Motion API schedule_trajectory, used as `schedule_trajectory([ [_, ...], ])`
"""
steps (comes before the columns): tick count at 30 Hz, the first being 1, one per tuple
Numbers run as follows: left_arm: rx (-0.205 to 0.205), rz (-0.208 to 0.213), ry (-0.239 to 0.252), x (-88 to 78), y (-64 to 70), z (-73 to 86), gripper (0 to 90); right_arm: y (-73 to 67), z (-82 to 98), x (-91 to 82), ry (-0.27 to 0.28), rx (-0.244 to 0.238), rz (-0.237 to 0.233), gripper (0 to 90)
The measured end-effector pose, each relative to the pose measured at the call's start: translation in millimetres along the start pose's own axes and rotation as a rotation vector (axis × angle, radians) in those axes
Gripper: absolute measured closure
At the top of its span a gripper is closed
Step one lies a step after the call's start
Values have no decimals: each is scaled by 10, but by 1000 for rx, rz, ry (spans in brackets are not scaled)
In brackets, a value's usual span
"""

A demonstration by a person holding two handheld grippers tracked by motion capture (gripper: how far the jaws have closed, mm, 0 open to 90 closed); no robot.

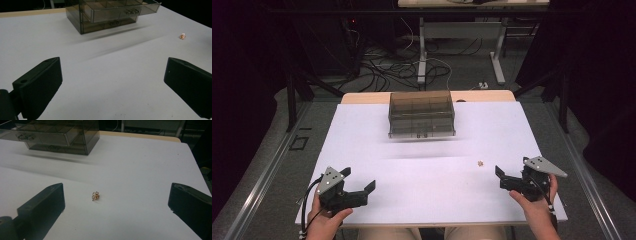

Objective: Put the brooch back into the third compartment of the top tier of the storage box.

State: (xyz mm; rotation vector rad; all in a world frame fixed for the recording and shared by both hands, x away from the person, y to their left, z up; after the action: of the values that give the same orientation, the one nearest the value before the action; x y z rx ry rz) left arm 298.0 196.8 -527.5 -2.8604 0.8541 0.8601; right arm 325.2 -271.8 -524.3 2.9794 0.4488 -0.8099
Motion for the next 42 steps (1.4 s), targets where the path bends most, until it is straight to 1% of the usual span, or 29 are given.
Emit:
schedule_trajectory([
  [2, 4, 1, 1, 4, 2, -7, 17, 6, 0, -10, 5, -17, 7, 25],
  [3, 1, 1, 2, 8, 5, -9, 17, -4, 4, -20, -2, -12, 11, 28],
  [4, 10, 1, 1, 10, 0, -12, 17, -9, -3, -20, 4, -19, 9, 32],
  [6, 3, 6, 4, 19, 6, -16, 17, -20, -6, -24, 6, -22, 10, 46],
  [8, 9, 4, 2, 17, 4, -17, 17, -32, -12, -28, 5, -28, 11, 72],
  [11, 8, 6, 1, 13, 13, -17, 17, -49, -27, -11, 9, -34, 7, 84],
  [13, 3, 7, 3, 12, 20, -15, 17, -45, -22, -2, -12, -56, 20, 103],
  [15, 10, 7, 3, 7, 18, -14, 16, -44, -25, 6, -9, -59, 23, 109],
  [16, 10, 5, 4, 3, 19, -13, 17, -26, -31, 14, -19, -61, 33, 110],
  [17, 12, 4, 3, -1, 18, -13, 16, -26, -35, 17, -22, -46, 25, 115],
  [18, 5, 7, 3, -4, 23, -12, 17, -28, -41, 26, -24, -36, 19, 126],
  [19, 7, 8, 6, -5, 24, -13, 17, -18, -50, 36, -19, -42, 18, 146],
  [21, 12, 5, 4, -7, 21, -11, 17, -13, -53, 32, -46, -35, 16, 150],
  [22, 12, 6, 3, -8, 21, -9, 17, -9, -68, 64, -13, -33, 21, 151],
  [24, 13, 7, 2, -9, 23, -5, 17, 0, -65, 58, -43, -35, 13, 158],
  [25, 14, 7, 2, -11, 24, -4, 17, -2, -69, 69, -41, -27, 12, 163],
  [30, 9, 4, 3, -18, 29, 0, 17, -10, -84, 91, -56, -28, 8, 169],
  [31, 4, 4, 3, -18, 33, 2, 17, -13, -100, 104, -64, -41, 8, 170],
  [32, 8, 4, 2, -19, 31, 3, 17, -13, -100, 104, -64, -41, 8, 170],
  [35, 15, 0, 2, -26, 29, 2, 17, -11, -123, 125, -68, -47, 11, 170],
  [36, 7, 3, 4, -23, 36, 2, 17, -3, -130, 130, -69, -48, 15, 170],
  [38, 8, 2, 4, -23, 34, 2, 17, 15, -151, 149, -76, -47, 28, 184],
  [39, 4, 4, 4, -21, 36, 3, 17, 24, -157, 150, -79, -44, 27, 188],
  [40, 9, 2, 2, -22, 31, 4, 17, 24, -157, 150, -79, -44, 27, 188],
  [41, 3, 2, 1, -18, 34, 6, 17, 38, -169, 161, -83, -32, 34, 235],
  [42, 3, 2, 2, -17, 33, 6, 17, 38, -169, 161, -83, -32, 34, 235],
])
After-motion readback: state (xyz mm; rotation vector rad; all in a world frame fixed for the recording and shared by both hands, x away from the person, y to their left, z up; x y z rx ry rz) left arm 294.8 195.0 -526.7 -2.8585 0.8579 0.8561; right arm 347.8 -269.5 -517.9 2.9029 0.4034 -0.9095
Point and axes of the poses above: each handheld gripper's, and its own axes: x roughly forward along the jaws, z roughly out of its underside, y roughly to its right, the point moved 6 cm from there along x, roughly forward along the jaws, and after that the axes turned 5 degrees about -y, right-handed, at the moved point
